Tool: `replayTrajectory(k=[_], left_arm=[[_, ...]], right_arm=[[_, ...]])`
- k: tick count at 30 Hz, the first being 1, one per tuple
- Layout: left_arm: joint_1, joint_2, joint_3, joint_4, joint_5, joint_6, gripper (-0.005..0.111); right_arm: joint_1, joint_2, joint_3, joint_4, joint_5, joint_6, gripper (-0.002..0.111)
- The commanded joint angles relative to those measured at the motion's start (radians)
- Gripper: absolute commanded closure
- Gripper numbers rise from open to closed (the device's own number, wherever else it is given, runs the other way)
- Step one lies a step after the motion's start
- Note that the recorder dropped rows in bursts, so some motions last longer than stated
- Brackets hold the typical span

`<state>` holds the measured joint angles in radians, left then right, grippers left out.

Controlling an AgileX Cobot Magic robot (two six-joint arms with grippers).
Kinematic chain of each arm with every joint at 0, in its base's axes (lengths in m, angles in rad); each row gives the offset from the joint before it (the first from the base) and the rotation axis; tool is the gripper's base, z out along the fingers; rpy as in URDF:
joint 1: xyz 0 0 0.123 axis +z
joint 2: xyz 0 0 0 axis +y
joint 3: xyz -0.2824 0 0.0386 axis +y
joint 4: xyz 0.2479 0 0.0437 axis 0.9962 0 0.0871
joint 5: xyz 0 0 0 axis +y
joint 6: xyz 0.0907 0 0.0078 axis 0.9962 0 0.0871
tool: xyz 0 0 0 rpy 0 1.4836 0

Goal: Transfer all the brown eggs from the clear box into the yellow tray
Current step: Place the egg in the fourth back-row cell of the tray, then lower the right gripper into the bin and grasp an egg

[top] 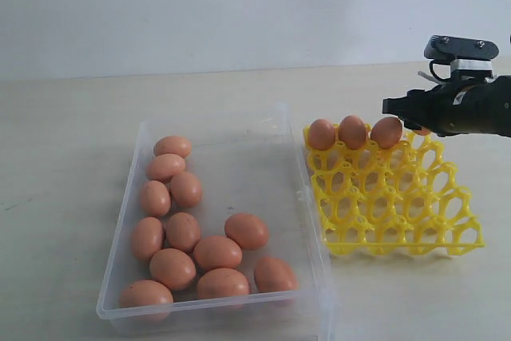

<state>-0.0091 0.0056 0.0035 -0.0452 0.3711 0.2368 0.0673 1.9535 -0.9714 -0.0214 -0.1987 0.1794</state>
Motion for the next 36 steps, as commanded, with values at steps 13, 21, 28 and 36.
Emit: replayTrajectory(k=[13,21,28,36], left_arm=[[-0.003,-0.006,-0.004,-0.004,-0.007,0.0,0.107],[-0.003,-0.006,-0.004,-0.004,-0.007,0.0,0.107],[-0.003,-0.006,-0.004,-0.004,-0.007,0.0,0.107],[-0.003,-0.006,-0.004,-0.004,-0.007,0.0,0.107]], right_arm=[[0.0,-0.103,-0.004,-0.041,0.058,0.005,0.058],[0.335,-0.337,-0.247,-0.041,0.433,-0.067,0.108],[0.606,-0.079,-0.525,0.098,0.78,-0.13,0.108],[0.636,0.121,-0.654,0.301,0.967,-0.198,0.069]])
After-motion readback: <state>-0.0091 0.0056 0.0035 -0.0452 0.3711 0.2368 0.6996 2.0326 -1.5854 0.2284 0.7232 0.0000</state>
